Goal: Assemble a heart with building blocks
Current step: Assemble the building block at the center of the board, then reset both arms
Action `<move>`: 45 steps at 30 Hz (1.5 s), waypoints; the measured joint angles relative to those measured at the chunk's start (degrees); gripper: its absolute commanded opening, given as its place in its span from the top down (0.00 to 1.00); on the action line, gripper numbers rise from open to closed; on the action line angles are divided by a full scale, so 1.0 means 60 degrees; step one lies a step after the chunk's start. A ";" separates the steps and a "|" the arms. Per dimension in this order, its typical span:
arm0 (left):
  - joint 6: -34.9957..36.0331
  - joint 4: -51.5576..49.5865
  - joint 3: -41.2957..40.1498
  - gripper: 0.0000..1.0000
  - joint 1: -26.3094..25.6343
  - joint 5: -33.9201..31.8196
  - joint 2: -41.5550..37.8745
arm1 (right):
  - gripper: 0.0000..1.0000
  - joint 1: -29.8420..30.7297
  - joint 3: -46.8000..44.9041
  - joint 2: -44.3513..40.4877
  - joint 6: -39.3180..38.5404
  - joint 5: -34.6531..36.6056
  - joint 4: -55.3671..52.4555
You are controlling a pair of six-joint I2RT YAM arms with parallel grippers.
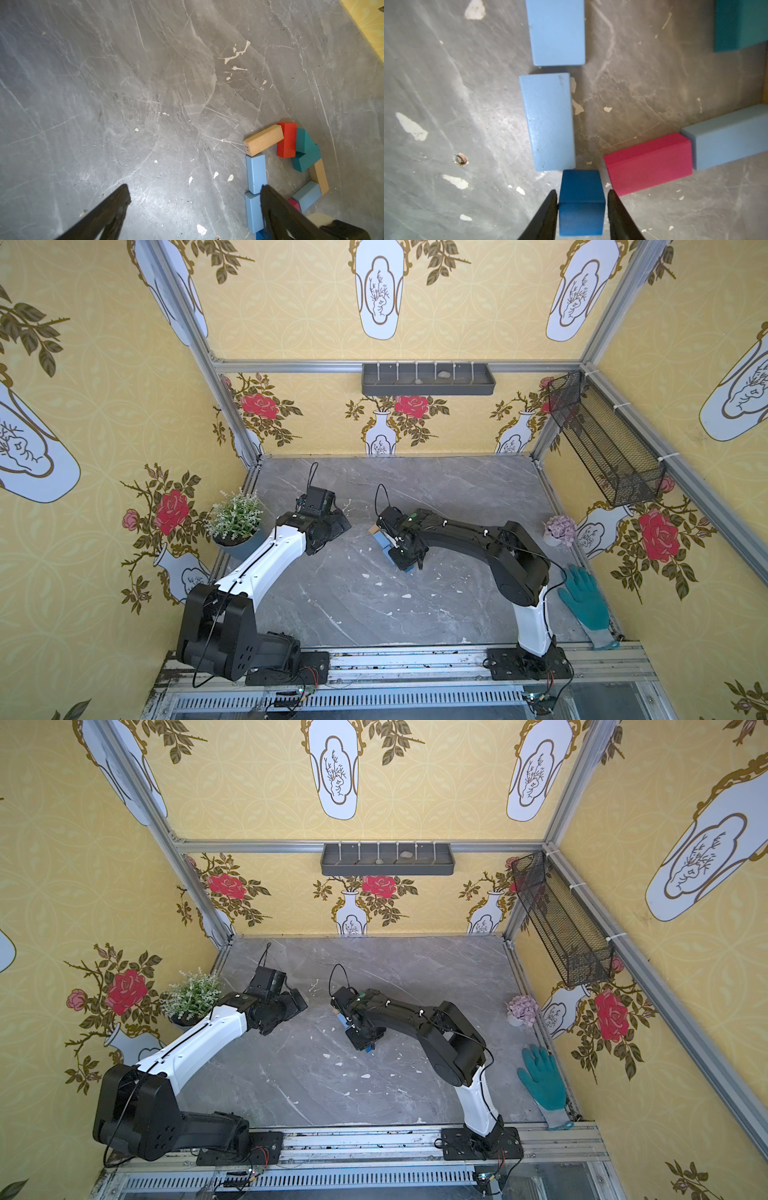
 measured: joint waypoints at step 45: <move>0.5508 0.7766 -0.5315 0.03 0.3187 -0.3712 -0.1388 | 0.01 -0.8491 -0.7996 -0.5133 -0.0601 0.0965 0.8903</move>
